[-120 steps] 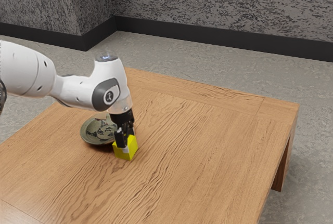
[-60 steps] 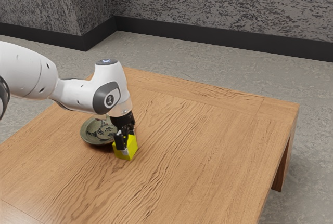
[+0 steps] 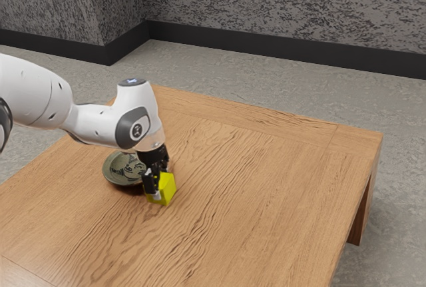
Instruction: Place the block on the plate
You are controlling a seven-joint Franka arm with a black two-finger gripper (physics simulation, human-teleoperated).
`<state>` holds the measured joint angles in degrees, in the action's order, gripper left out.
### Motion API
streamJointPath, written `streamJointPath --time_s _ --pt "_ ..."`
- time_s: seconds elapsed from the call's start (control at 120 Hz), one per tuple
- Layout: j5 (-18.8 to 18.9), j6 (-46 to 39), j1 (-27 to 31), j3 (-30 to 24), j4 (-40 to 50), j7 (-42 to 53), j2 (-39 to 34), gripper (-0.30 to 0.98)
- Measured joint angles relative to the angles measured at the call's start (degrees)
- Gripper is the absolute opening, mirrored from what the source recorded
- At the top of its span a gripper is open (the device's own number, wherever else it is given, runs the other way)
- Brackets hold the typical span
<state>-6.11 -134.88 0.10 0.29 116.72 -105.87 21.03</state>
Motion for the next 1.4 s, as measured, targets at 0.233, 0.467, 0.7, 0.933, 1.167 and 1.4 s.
streamJointPath --time_s 0.233,0.467,0.7,0.933,1.167,1.4 --pt "0.0 -0.2 0.1 0.1 0.0 0.7 0.2 0.5" --pt "-0.1 0.1 -0.1 0.2 -0.1 1.3 -0.6 0.44" --pt "-0.6 1.1 -0.4 -1.6 -1.6 1.6 -0.7 0.44" --pt "-0.4 3.7 -0.4 -1.7 -4.6 1.8 -2.7 0.42" --pt "-0.1 6.1 -0.4 2.8 -5.0 2.0 -4.7 0.35" --pt "0.5 7.2 -0.1 7.8 -5.9 2.2 -4.1 0.32"
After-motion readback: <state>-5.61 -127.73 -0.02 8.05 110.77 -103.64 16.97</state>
